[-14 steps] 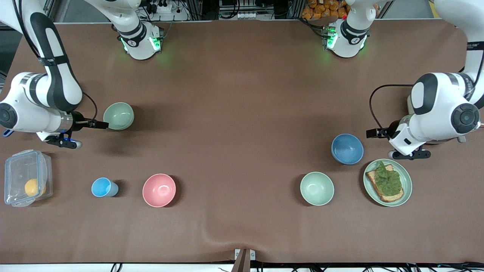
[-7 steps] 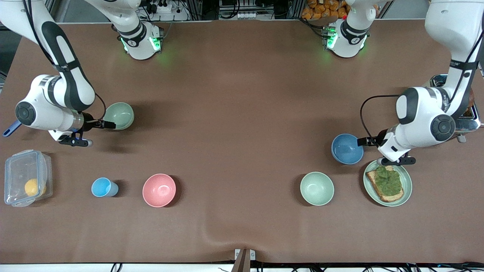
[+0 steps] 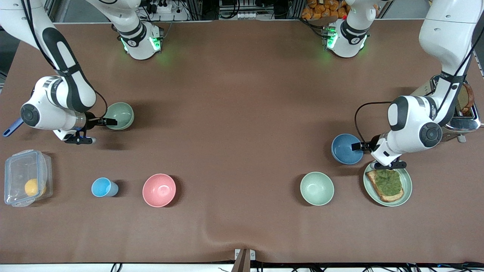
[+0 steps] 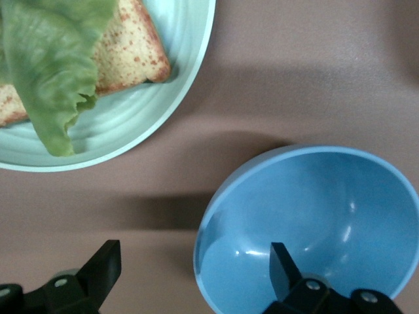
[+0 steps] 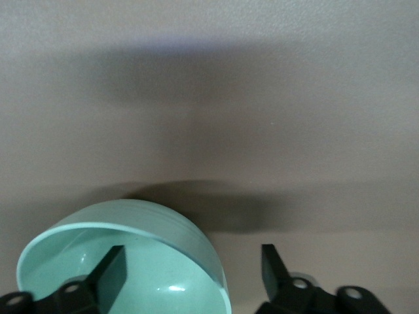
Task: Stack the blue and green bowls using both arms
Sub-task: 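Slide the green bowl toward table center while the left gripper lifts the blue bowl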
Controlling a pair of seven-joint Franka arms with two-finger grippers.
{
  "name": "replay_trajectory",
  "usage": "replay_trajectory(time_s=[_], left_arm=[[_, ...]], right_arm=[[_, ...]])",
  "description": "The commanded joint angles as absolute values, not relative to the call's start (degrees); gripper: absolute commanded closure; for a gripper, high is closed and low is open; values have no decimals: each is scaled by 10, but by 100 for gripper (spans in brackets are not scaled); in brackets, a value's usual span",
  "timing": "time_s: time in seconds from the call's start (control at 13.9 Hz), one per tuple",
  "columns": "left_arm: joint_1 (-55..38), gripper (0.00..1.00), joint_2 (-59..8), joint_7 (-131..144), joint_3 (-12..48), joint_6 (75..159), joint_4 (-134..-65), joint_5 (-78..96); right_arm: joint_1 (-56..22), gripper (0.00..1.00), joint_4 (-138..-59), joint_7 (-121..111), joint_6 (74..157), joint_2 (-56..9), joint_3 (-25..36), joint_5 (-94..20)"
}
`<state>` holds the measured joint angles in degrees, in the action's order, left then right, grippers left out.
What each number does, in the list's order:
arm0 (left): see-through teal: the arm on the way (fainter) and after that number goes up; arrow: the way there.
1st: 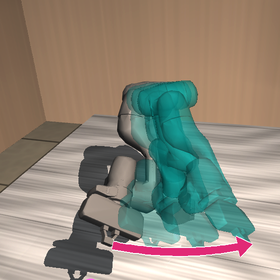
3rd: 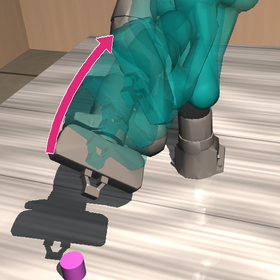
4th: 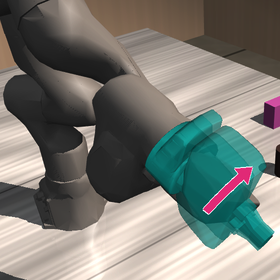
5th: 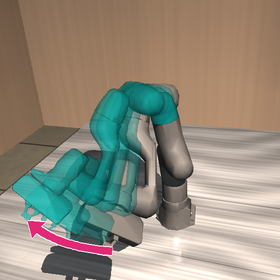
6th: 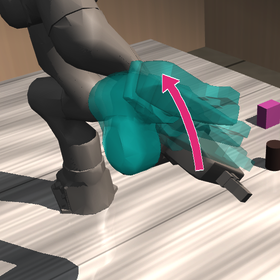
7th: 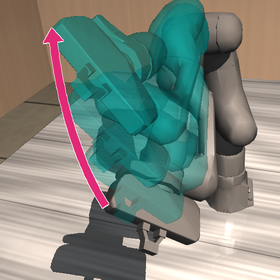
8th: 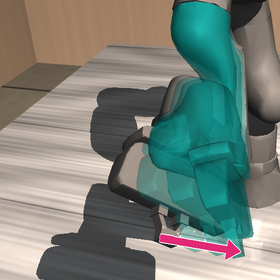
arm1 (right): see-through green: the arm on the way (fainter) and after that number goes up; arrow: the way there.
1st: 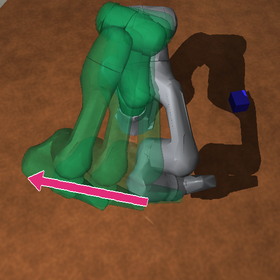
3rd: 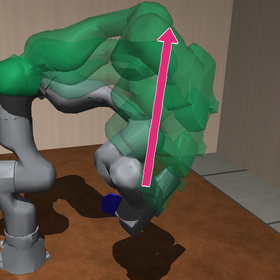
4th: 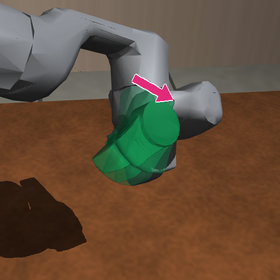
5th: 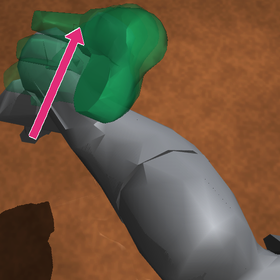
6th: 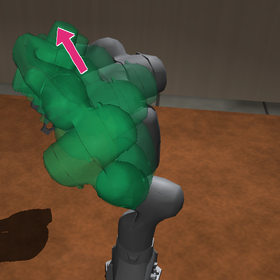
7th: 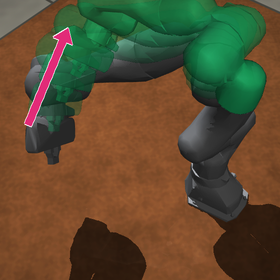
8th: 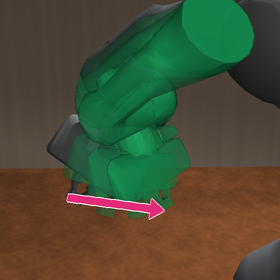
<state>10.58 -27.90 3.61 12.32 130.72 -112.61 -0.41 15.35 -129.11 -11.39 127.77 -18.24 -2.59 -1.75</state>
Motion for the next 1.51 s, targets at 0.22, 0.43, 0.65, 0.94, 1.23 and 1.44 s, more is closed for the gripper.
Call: replay_trajectory(time_s=[0.22,0.43,0.65,0.94,1.23,1.44], left_arm=[[100,0,-296,38,126,1333,-1118,-9],[99,7,-301,38,126,1334,-1117,-9],[99,73,-301,38,126,1334,-1114,-9],[100,100,-301,38,126,1334,-1114,-9],[108,100,-282,34,126,1333,-1103,-9],[129,100,-244,29,127,1329,-1100,1]], right_arm=[[175,99,-1303,-146,1280,-178,-34,-14],[171,100,-1293,-143,1244,-167,-37,-17],[159,100,-1246,-133,1179,-156,-40,-18],[112,100,-1210,-96,1119,-133,-48,-96],[18,100,-1203,95,1111,-93,-53,-113],[-64,100,-1187,239,1108,-94,-53,-115]])
